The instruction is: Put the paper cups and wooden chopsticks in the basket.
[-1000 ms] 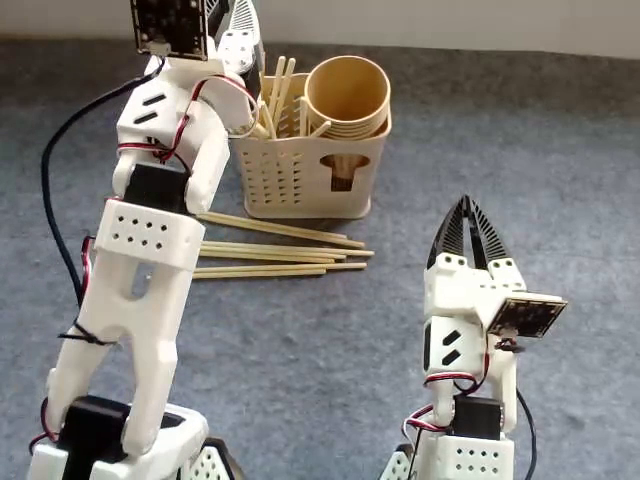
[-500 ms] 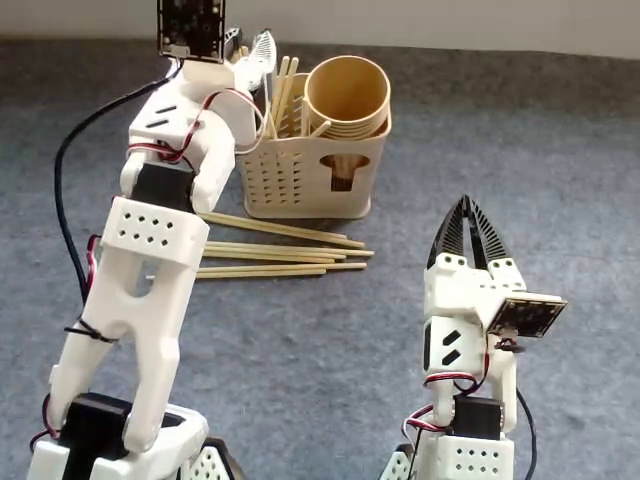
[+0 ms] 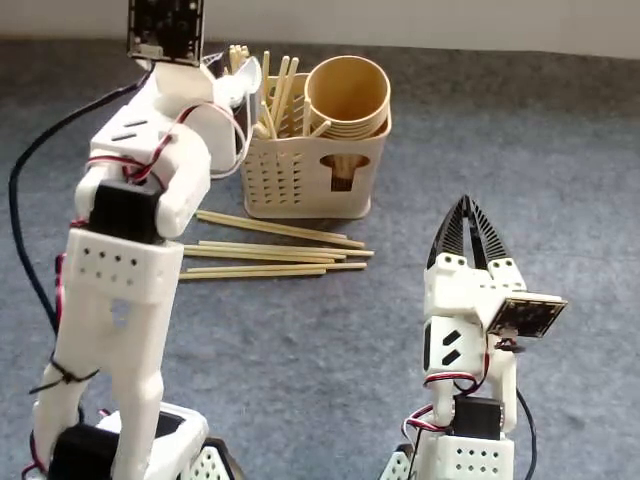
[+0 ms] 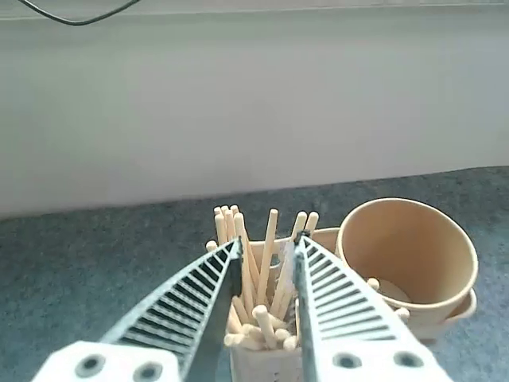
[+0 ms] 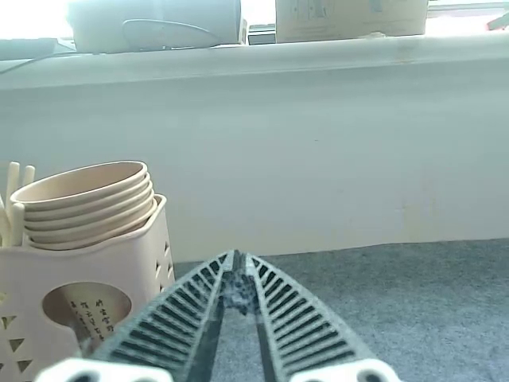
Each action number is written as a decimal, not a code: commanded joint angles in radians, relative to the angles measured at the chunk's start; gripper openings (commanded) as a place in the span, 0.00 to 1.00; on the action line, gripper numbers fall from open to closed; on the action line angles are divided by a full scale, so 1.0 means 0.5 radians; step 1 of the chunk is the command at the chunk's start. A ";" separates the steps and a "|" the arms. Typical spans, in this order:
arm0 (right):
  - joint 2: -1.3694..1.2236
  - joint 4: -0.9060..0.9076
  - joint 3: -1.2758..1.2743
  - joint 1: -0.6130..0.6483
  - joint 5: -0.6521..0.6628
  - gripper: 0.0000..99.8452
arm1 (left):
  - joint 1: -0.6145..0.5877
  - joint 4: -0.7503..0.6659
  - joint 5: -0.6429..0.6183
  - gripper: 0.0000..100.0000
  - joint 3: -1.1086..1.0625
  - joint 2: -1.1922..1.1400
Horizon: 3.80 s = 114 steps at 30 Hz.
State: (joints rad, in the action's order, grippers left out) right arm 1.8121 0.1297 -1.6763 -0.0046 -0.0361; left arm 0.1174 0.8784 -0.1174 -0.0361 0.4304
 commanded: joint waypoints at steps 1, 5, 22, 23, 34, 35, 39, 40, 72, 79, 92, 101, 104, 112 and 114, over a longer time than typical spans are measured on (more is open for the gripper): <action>-0.014 0.008 -0.305 0.014 0.018 0.01 | -0.041 0.169 -0.006 0.12 0.051 0.195; -0.014 0.008 -0.305 0.014 0.018 0.01 | -0.146 0.169 -0.006 0.11 -0.152 0.327; -0.014 0.008 -0.305 0.014 0.018 0.01 | -0.311 -0.258 -0.006 0.02 -1.364 1.370; -0.014 0.008 -0.305 0.014 0.018 0.01 | -0.311 -0.261 -0.006 0.02 -1.413 1.428; -0.014 0.008 -0.305 0.014 0.018 0.01 | -0.446 -0.245 -0.006 0.10 -1.889 1.956; -0.014 0.008 -0.305 0.014 0.018 0.01 | -0.483 -0.245 -0.006 0.10 -1.938 2.015; -0.014 0.011 -0.305 0.014 0.018 0.01 | -0.591 -0.245 -0.006 0.11 -2.159 2.239; -0.014 0.011 -0.305 0.014 0.018 0.01 | -0.612 -0.245 -0.006 0.11 -2.214 2.294; -0.014 0.612 0.170 0.133 0.199 0.01 | -1.309 0.015 -0.003 0.11 -3.322 2.779; -0.017 0.904 0.333 0.539 0.460 0.01 | -1.290 0.080 -0.003 0.11 -3.322 2.773; -0.974 1.017 0.873 0.671 0.540 0.01 | -1.290 0.083 -0.003 0.11 -3.322 2.770; -1.616 1.017 1.042 0.977 0.543 0.01 | -1.297 0.083 -0.003 0.11 -3.322 2.770; -1.745 1.017 1.115 1.076 0.663 0.01 | -1.297 0.086 -0.003 0.11 -3.322 2.770; -2.018 1.020 1.278 1.189 0.764 0.01 | -1.293 0.107 -0.003 0.11 -3.322 2.770; -2.091 1.020 1.355 1.189 0.764 0.01 | -1.293 0.107 -0.003 0.11 -3.322 2.770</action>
State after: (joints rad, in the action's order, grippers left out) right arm 0.7963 0.6345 -1.0856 0.5769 0.3291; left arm -0.5255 0.9306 -0.1174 -1.6747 1.8159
